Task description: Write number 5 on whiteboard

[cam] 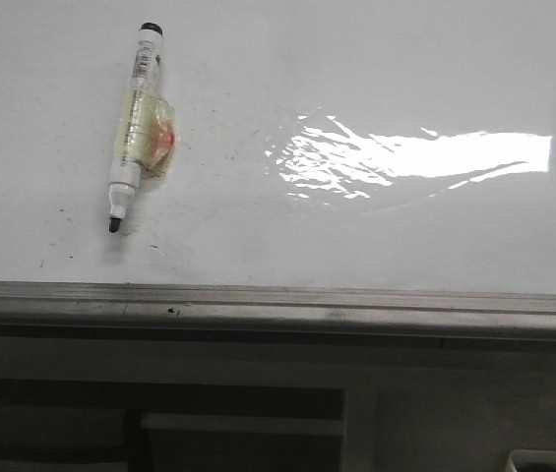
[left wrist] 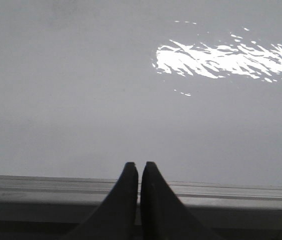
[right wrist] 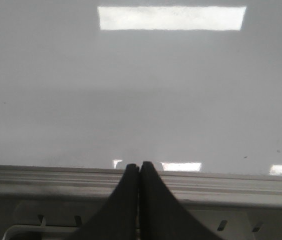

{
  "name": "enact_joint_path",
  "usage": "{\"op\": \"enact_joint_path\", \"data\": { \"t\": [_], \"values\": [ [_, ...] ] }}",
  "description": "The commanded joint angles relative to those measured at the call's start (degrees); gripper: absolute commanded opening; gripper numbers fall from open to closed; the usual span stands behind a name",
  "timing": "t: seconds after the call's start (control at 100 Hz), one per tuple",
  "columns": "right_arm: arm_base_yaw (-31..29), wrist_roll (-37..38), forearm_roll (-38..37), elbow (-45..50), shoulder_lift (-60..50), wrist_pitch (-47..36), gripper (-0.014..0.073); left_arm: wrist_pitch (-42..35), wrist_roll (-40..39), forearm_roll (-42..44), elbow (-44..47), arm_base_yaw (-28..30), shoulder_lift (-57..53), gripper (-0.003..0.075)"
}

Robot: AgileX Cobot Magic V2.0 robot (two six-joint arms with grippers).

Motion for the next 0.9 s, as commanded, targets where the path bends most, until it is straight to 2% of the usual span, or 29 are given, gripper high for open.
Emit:
{"op": "enact_joint_path", "data": {
  "t": [0.0, 0.72, 0.76, 0.89],
  "values": [
    [-0.3, -0.3, -0.6, 1.3, -1.1, -1.1, -0.0043, -4.5, -0.6, -0.3, 1.4, -0.4, -1.6, -0.0020],
    [-0.3, -0.3, -0.7, 1.3, -1.1, -1.1, -0.0043, -4.5, -0.6, -0.3, 1.4, -0.4, -1.6, -0.0020],
    [-0.3, -0.3, -2.2, 1.3, -1.1, -1.3, -0.0043, -4.5, -0.6, -0.3, 1.4, -0.4, -1.6, -0.0020],
    [-0.3, -0.3, -14.5, 1.3, -1.1, -6.8, -0.0043, -4.5, -0.6, -0.8, 1.4, -0.4, -1.6, -0.0020]
  ]
}}
